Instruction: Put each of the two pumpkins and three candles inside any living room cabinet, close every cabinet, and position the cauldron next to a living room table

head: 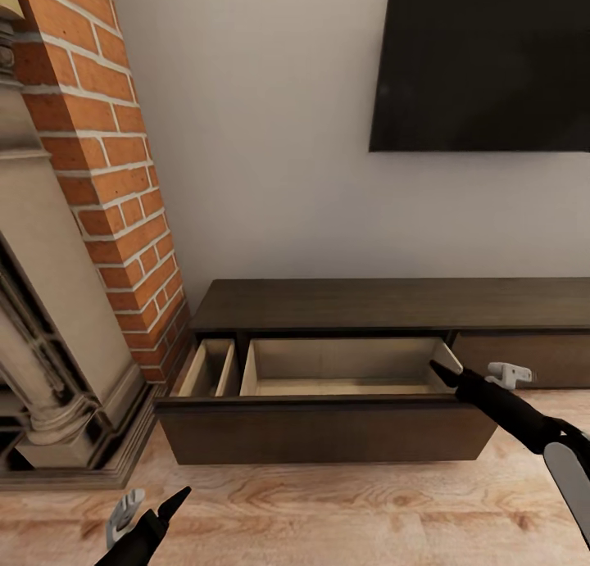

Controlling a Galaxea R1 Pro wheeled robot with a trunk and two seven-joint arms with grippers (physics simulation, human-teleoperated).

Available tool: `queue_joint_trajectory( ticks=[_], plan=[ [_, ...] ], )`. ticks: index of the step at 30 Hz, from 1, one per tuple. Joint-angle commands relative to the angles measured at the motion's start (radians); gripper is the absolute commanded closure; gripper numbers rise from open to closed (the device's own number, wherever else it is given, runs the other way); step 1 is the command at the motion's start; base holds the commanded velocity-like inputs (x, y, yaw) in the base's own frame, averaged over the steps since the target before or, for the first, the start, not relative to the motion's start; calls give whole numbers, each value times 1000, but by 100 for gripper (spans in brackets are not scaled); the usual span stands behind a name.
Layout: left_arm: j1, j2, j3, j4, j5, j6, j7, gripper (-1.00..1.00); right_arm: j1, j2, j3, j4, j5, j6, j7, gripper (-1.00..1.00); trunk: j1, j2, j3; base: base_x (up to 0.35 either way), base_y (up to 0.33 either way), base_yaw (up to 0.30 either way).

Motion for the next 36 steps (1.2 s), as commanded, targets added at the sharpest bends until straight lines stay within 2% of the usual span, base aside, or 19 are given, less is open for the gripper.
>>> queue_joint_trajectory(
  ticks=[1,2,3,10,16,24,29,33,36],
  plan=[
    [1,0,2,-1,6,4,-1,-100,-1,-1,8,0,1,2,5,-100,0,0,-1,0,0,0],
    [2,0,2,-1,6,-1,-2,-100,-1,-1,20,0,5,-1,9,-100,0,0,-1,0,0,0],
    [5,0,2,-1,5,-38,-8,-100,-4,-4,67,0,18,-12,28,-100,0,0,-1,0,0,0],
    [7,3,4,0,8,-49,-11,-100,-7,-1,120,0,20,-7,36,-100,0,0,0,0,0,140],
    [7,3,4,0,7,-50,-9,-100,-10,-3,194,0,21,-10,35,-100,0,0,0,0,0,271],
    [7,4,0,18,5,-49,4,-100,-13,-3,259,0,32,-14,33,-100,0,0,0,0,0,294],
    [7,4,-2,26,5,-49,6,-100,-16,-3,274,0,48,-14,30,-100,0,0,0,0,0,299],
    [7,4,0,29,4,-50,1,-100,-17,4,282,0,99,-11,30,-100,0,0,0,0,0,300],
    [7,3,-1,29,3,-50,4,-100,-17,5,290,0,110,-10,29,-100,0,0,0,0,0,300]
  ],
)
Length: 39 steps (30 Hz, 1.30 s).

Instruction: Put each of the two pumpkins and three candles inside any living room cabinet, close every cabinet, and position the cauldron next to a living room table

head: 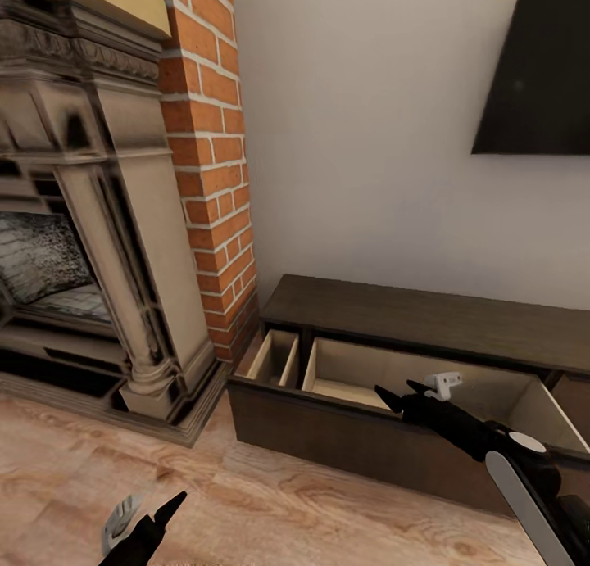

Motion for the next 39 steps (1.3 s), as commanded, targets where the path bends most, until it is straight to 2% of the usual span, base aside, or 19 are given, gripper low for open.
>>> queue_joint_trajectory(
  ticks=[1,2,11,15,22,32,39],
  plan=[
    [0,0,2,-1,7,8,1,-100,-1,0,9,0,0,5,0,-100,0,0,-1,0,0,300],
    [0,0,1,-1,7,8,2,-100,-1,0,22,0,4,4,0,-100,0,0,-1,0,0,300],
    [0,0,-1,-1,7,8,4,-100,2,0,34,0,7,1,0,-100,0,0,-1,0,0,300],
    [0,0,-1,-1,8,8,4,-100,1,-1,50,0,7,1,0,-100,0,0,-1,0,0,300],
    [0,0,1,-2,20,14,-1,-100,2,0,63,0,9,1,0,-100,0,0,-1,0,0,300],
    [0,0,5,-2,23,12,-7,-100,6,4,67,0,67,6,0,-100,0,0,-1,0,0,300],
    [0,0,7,-1,20,12,-3,-100,8,5,67,0,77,7,0,-100,0,0,-1,0,0,300]
  ],
)
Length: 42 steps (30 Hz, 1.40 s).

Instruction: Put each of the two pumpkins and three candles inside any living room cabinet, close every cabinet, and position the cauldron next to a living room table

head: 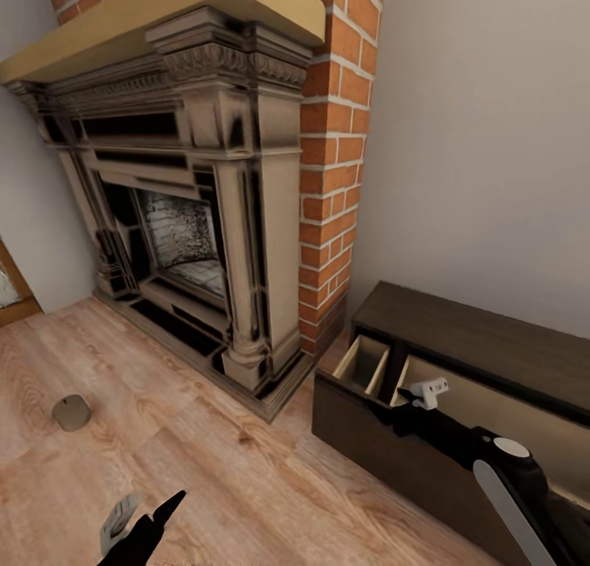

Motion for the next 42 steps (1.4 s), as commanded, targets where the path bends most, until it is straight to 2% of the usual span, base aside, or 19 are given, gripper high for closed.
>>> queue_joint_trajectory(
  ticks=[1,12,34,42],
  plan=[
    [0,0,2,-1,7,8,0,-100,-1,-1,1,-1,-4,5,0,-100,0,0,-1,0,0,300],
    [0,-1,-4,0,-5,3,7,-100,0,0,19,-1,-2,4,0,-100,0,0,-1,0,0,300],
    [0,-1,0,0,-6,2,8,-100,2,0,22,-1,-2,2,0,-100,0,0,-1,1,0,300],
    [0,-1,2,11,-4,2,8,-100,2,0,22,-1,-2,2,0,-100,0,0,-1,107,-59,300]
  ],
)
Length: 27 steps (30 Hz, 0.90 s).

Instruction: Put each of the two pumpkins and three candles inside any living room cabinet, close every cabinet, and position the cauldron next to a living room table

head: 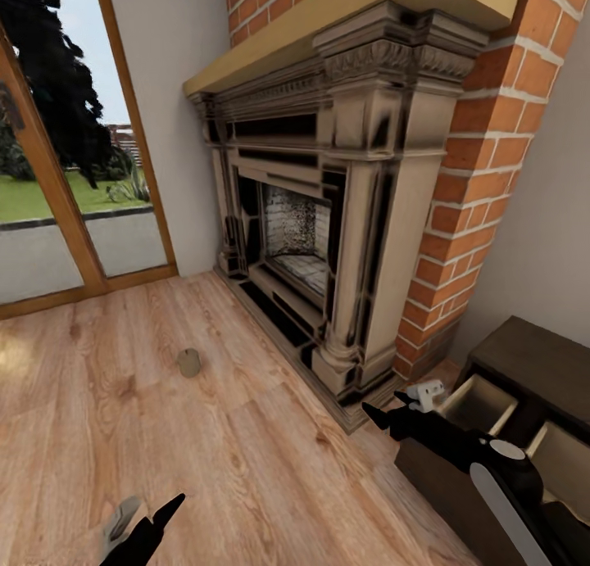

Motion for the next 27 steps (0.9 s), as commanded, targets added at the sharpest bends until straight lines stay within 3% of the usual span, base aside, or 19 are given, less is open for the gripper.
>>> queue_joint_trajectory(
  ticks=[1,15,27],
  plan=[
    [0,0,2,-1,8,8,0,-100,-1,-1,1,0,-5,5,0,-100,0,0,-1,209,-68,300],
    [0,0,3,2,8,1,-3,-100,0,-1,6,0,-5,3,-1,-100,0,0,-1,309,-12,300],
    [0,0,3,4,9,-1,-3,-100,0,-1,7,0,-5,5,0,-100,0,0,-1,327,125,300]
  ],
)
